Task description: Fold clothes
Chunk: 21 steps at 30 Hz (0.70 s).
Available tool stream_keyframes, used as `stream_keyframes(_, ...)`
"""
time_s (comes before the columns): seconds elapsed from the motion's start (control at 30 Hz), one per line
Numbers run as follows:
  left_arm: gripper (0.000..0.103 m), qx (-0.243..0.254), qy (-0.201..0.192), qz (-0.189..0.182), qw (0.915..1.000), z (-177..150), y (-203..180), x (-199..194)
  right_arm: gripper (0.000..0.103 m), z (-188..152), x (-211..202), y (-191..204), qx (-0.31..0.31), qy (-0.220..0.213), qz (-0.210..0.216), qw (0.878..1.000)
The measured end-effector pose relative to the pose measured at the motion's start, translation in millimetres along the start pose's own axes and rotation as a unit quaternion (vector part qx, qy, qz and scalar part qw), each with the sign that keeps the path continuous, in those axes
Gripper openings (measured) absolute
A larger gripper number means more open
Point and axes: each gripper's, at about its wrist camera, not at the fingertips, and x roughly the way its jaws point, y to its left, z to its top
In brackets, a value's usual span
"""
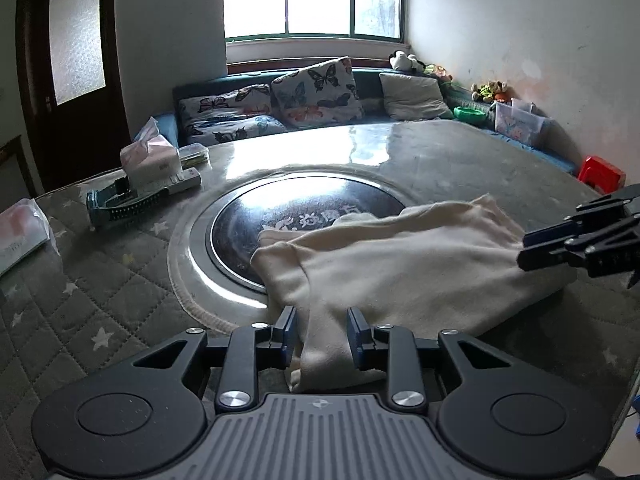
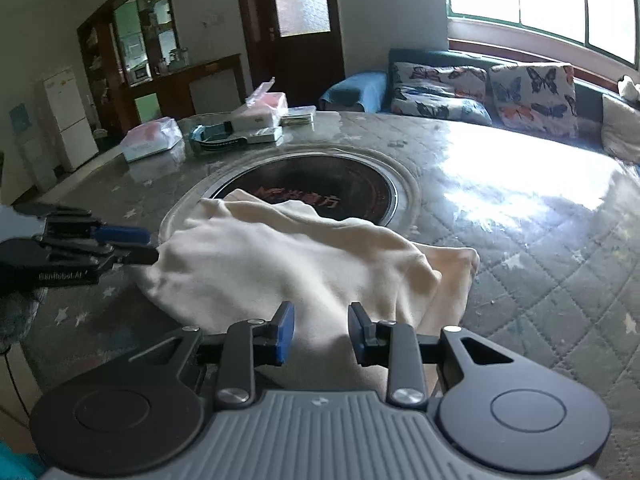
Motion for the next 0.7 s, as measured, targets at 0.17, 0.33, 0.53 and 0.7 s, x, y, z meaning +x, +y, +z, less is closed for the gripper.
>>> stream_keyframes(0.17,0.032,-0.006,0.01,-0.001,0.9999,-7.1,6.1,3.6,0.029,-13.5,10.0,-1.1,-0.001,0.019,-0.006,1.0)
stream_keyframes(0.33,0.031,-0.013,-0.005,-0.001,0.9999,3.0,10.5,-3.5,0.029,-3.4,1.9,-1.0,-0.004,0.009,-0.002,1.0)
stream_keyframes(0.53,0.032,-0.033,0.013,0.004,0.9994,5.0,12.8,13.7,0.029,3.9,15.7,0.3,0.002,0.004,0.007,1.0)
stream_keyframes(0.7,0.032,-0.032,0.016,0.002,0.9994,6.2,14.5,13.7,0.03,2.1,24.5,-0.2,0.002,0.013,0.007,1.0)
